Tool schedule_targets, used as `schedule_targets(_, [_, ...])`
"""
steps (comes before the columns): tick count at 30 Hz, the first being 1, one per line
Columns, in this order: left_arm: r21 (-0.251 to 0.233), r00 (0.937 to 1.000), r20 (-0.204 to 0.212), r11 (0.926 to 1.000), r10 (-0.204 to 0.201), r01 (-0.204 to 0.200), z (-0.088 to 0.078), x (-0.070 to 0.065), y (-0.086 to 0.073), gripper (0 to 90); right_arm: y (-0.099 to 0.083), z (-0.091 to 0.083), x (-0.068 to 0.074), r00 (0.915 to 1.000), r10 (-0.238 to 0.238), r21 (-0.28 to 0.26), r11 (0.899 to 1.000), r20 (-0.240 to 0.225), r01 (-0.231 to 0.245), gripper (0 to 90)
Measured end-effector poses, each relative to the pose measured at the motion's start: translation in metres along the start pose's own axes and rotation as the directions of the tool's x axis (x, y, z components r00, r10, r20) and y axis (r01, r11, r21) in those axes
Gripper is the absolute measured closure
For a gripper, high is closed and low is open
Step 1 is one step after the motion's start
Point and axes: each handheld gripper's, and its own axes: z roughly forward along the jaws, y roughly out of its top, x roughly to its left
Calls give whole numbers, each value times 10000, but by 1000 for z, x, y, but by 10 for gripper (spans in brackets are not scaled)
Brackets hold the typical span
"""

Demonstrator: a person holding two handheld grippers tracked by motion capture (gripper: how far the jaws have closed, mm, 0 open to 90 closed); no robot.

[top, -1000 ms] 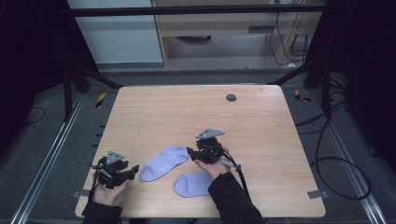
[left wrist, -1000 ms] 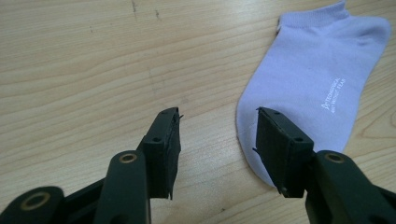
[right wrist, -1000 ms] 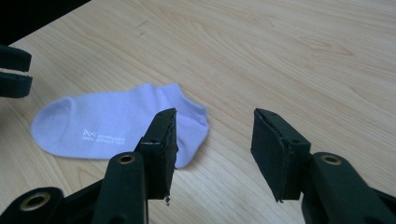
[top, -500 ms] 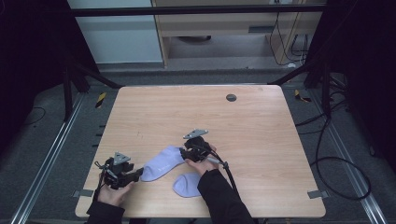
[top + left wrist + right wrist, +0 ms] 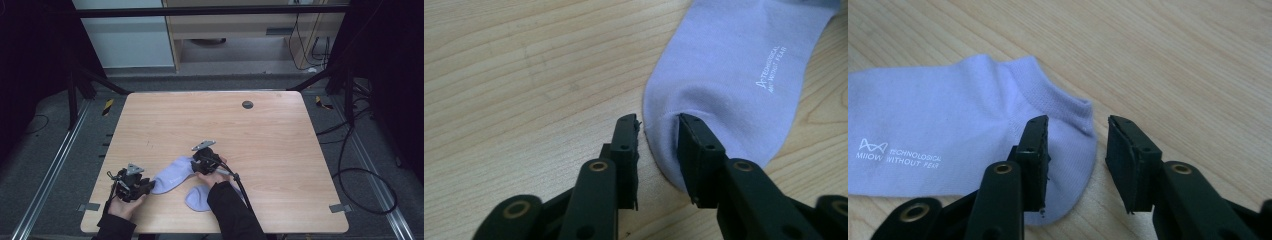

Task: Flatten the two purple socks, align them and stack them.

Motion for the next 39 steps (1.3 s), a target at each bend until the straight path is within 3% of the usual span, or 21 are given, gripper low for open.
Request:
schedule_targets(5, [25,10000,33,10000,-75,75,1,-2,1,782,-2,2,2,10000,-22,47,10000,-43,23,678])
schedule_targets(11, [113,9999,89,9999,-116,115,1,-4,2,856,0,2,7,9998,26,189,9998,-218,-22,843])
schedule_targets(19, [-232,9991,331,9994,-264,272,-6,-2,6,864,0,-4,8,9988,330,248,9992,-357,-321,874])
schedule_targets(27, [-942,9979,599,9951,-230,286,-21,-7,16,865,6,-36,5,9984,209,-410,9989,-523,-230,875])
schedule_targets(39, [-1150,9936,1102,9933,258,-130,-21,-36,30,865,-8,-88,-10,9985,141,-1121,9935,-532,-200,875])
